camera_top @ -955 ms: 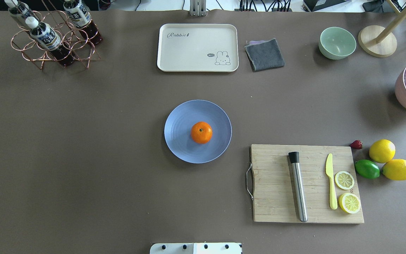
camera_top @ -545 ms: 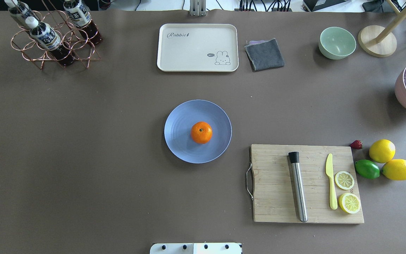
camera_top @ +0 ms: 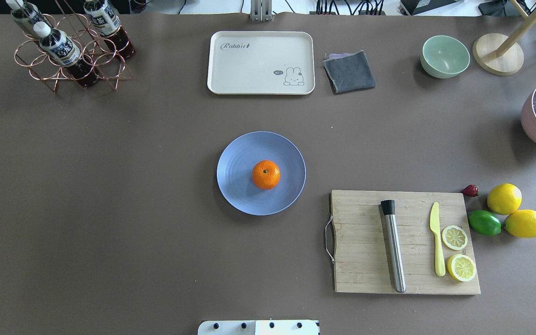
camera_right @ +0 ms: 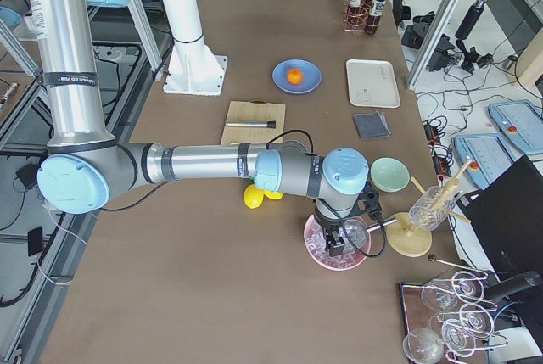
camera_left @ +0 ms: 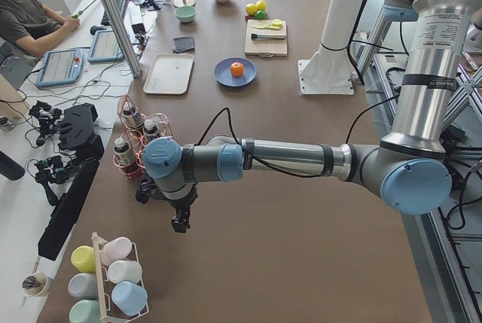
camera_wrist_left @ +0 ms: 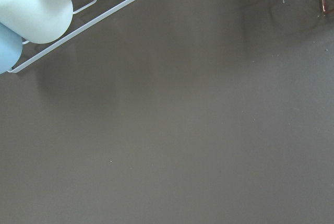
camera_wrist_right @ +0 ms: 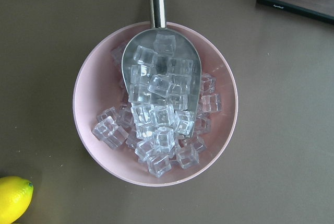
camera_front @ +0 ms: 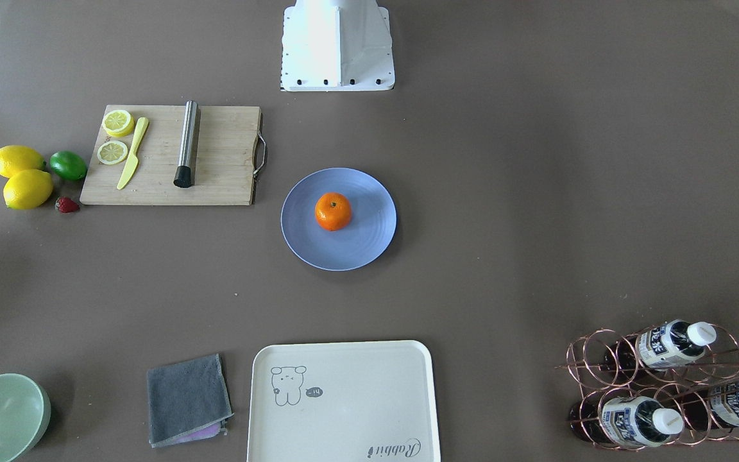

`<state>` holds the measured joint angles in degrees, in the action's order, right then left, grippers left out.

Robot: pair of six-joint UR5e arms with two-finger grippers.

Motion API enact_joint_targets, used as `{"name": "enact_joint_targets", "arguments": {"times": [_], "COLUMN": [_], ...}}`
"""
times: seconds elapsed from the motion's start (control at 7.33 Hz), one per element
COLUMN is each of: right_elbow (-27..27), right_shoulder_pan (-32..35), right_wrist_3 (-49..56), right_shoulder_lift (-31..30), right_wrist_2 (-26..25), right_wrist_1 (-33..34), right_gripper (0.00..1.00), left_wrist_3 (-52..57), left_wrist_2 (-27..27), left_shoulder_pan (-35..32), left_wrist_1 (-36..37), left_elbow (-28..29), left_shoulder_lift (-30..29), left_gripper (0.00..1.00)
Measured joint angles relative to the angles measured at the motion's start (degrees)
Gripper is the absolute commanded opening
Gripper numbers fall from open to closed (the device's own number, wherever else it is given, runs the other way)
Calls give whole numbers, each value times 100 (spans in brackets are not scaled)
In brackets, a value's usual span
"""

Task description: Pick orange to plate

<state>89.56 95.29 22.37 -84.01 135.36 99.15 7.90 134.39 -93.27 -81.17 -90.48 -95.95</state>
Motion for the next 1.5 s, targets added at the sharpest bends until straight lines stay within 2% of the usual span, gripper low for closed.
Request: {"name": "enact_joint_targets", "arguments": {"times": [0.55, 1.5], "right_elbow": [75, 30], "right_shoulder_pan": [9, 7], "right_wrist_3": [-1, -11], "right_shoulder_lift": [-140, -120], "right_wrist_2": [6, -97], "right_wrist_1": [-1, -10], "right_gripper": [100, 100], "left_wrist_3": [-369, -376], "left_wrist_2": [-75, -97], "left_shoulder_pan": [50, 198], "left_wrist_1": [-39, -68], "left_elbow": [-586, -533], "left_shoulder_lift": [282, 236], "left_gripper": [98, 98]}}
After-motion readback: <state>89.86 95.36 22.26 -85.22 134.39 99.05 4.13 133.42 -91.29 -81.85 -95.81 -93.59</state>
